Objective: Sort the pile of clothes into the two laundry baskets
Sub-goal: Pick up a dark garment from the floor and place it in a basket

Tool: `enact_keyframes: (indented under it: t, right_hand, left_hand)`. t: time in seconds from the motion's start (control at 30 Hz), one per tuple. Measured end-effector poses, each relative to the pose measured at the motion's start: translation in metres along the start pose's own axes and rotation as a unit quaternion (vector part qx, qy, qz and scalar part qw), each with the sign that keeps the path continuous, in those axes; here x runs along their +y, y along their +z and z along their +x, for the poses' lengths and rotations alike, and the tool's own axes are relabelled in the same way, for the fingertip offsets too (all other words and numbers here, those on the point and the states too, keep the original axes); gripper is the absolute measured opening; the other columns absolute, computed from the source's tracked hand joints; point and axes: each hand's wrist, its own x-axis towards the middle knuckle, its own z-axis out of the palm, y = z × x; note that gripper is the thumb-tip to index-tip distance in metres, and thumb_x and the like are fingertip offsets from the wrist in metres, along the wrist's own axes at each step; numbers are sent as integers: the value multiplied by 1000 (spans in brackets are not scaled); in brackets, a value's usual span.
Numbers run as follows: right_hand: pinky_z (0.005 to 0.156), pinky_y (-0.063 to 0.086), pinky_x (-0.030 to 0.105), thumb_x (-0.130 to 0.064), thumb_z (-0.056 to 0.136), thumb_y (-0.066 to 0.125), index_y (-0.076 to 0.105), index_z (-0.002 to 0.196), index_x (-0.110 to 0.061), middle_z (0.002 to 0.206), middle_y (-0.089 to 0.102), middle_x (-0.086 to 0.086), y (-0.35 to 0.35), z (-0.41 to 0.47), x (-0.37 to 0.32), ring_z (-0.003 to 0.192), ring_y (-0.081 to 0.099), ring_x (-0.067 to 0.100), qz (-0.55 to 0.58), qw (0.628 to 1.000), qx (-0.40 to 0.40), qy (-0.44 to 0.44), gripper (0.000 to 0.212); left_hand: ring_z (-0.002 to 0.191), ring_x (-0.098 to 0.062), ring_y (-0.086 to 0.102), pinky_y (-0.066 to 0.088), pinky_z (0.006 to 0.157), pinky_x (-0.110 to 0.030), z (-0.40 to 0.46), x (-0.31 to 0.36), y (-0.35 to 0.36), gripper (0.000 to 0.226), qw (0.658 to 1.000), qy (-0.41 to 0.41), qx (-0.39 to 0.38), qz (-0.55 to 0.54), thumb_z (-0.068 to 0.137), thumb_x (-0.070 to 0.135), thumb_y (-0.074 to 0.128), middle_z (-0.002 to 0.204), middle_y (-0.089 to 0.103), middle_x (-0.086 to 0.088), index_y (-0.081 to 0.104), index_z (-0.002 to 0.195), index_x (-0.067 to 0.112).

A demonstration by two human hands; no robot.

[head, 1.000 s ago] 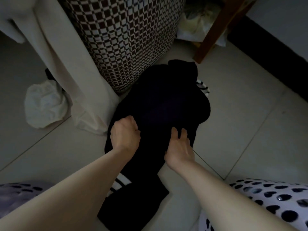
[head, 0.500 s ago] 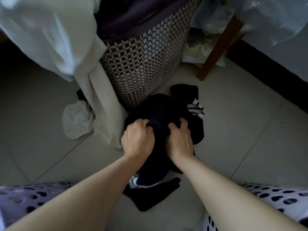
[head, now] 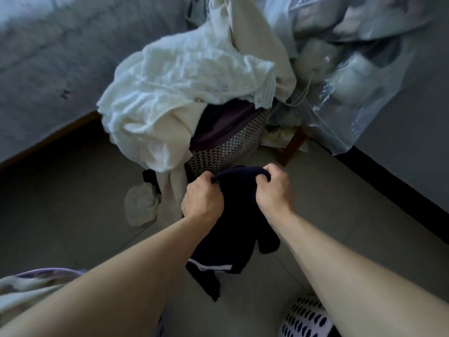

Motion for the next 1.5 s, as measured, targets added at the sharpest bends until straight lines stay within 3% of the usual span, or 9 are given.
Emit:
enact_keyframes:
  t: [0.3,0.53,0.67,0.87,1.0,1.17,1.23,1.33,1.5]
  right_hand:
    - [48,28,27,-21,74,69,38,43,-16,42,35,-9,-69,-33,-119,49,33,14,95,994,13,-47,44]
    - [47,35,23,-7,78,70,44,51,-17,53,46,2,-127,-84,-216,48,43,11,161,982,-33,-89,39]
    - [35,31,13,-3,78,68,42,50,-17,43,42,-6,-158,-117,-266,34,38,2,170,979,-14,-114,40]
    - [40,38,15,-5,77,69,49,53,-17,52,52,1,-194,-158,-311,44,47,7,172,976,24,-132,33]
    - [39,36,13,-4,77,69,47,52,-17,52,51,1,-216,-180,-331,45,46,10,192,971,44,-134,35]
    - [33,30,10,-2,80,65,46,52,-14,36,47,-6,-242,-208,-356,28,40,2,223,963,40,-144,36]
    - [33,28,10,-2,79,66,43,52,-15,34,42,-9,-254,-220,-366,28,36,0,226,960,45,-156,37]
    - [48,34,20,-3,78,67,44,54,-15,52,43,1,-275,-237,-377,47,40,8,253,952,52,-165,36]
    - [63,38,33,-5,80,68,45,55,-14,60,43,5,-311,-267,-391,65,41,20,307,934,31,-178,35]
  left_hand:
    - [106,-37,55,42,84,-38,-31,73,-96,25,998,58,0,-7,97,28,39,111,61,-19,54,98,8]
    - [108,-33,57,41,81,-32,-74,130,-179,28,986,162,-27,20,98,19,37,115,64,-17,60,110,6]
    - [110,-33,56,41,85,-33,-101,159,-223,29,981,191,-34,17,99,21,37,118,62,-17,59,112,6]
    - [111,-34,54,40,88,-36,-147,188,-269,31,978,202,-20,-56,96,26,46,120,58,-19,44,120,5]
    - [100,-32,58,42,83,-36,-177,196,-291,13,963,257,4,-76,96,24,49,104,63,-16,47,93,12]
    - [68,-13,48,40,68,-35,-223,206,-310,36,938,325,-36,-116,97,37,47,71,50,3,46,63,23]
    - [74,-12,50,39,70,-27,-235,204,-313,28,934,344,-32,-86,92,40,54,82,52,3,52,70,24]
    - [104,-26,55,45,89,-35,-250,200,-314,29,944,329,-9,-1,82,44,63,112,58,-4,66,95,17]
    - [126,-27,40,36,96,-33,-304,211,-326,57,951,287,29,113,75,32,72,139,40,1,47,126,29]
